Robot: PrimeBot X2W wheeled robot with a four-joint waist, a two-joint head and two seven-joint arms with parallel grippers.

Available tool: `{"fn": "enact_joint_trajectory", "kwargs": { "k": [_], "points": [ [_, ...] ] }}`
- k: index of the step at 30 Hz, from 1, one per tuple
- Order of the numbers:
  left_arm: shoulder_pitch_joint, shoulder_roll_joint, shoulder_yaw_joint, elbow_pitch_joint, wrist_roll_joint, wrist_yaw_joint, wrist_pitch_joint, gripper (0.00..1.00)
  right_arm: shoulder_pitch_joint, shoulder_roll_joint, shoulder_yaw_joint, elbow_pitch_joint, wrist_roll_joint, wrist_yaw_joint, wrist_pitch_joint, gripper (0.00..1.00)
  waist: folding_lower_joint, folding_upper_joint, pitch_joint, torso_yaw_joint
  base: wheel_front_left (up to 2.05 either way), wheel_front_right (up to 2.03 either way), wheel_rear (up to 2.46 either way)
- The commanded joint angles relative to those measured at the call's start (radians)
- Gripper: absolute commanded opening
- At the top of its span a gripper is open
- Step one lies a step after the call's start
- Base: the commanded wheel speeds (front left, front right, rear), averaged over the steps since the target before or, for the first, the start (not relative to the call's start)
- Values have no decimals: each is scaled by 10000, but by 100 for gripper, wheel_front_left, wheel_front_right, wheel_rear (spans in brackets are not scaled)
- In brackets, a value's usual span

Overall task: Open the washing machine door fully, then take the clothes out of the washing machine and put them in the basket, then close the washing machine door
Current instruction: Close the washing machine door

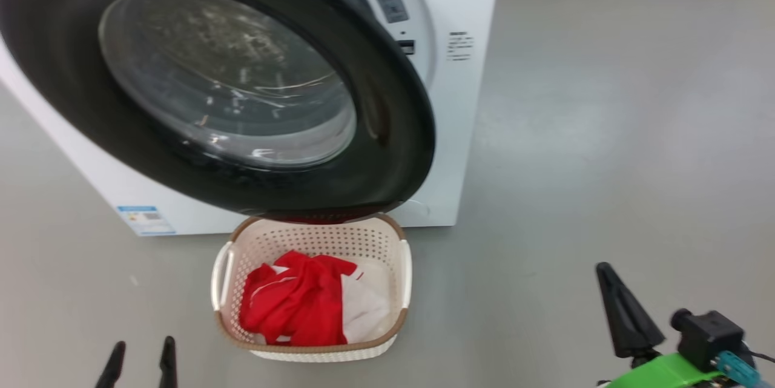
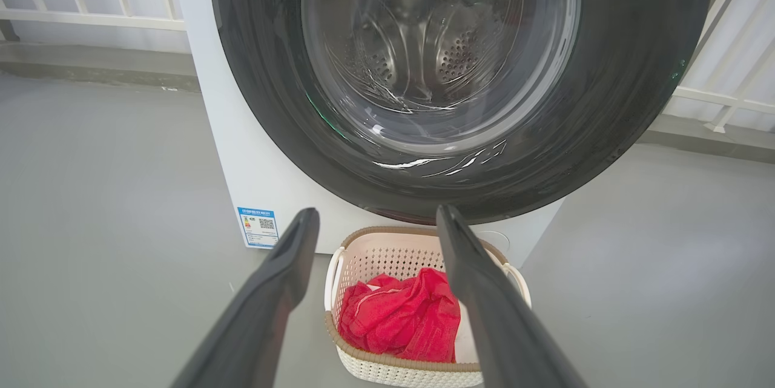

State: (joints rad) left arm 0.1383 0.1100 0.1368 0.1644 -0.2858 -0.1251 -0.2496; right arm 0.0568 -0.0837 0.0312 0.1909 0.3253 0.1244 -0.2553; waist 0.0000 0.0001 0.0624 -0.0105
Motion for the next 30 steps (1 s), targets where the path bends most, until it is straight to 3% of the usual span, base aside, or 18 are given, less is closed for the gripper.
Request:
{"fn": "enact_joint_trajectory", "kwargs": {
  "k": [1, 11, 30],
  "points": [
    [-398, 36, 248, -259, 144, -56, -122, 100, -504, -48, 385, -176, 162, 63, -65, 0, 0, -1, 10, 315, 0, 0, 0],
    [-627, -312, 54, -275, 210, -56, -122, 100, -2154, 120, 1585, 349, 242, 63, -65, 0, 0, -1, 287, 1426, 0, 0, 0],
    [-1709, -512, -692, -171, -142, -56, -122, 100, -4970, 262, 1943, 2099, 297, 63, -65, 0, 0, -1, 1580, 2574, 0, 0, 0]
  ]
}}
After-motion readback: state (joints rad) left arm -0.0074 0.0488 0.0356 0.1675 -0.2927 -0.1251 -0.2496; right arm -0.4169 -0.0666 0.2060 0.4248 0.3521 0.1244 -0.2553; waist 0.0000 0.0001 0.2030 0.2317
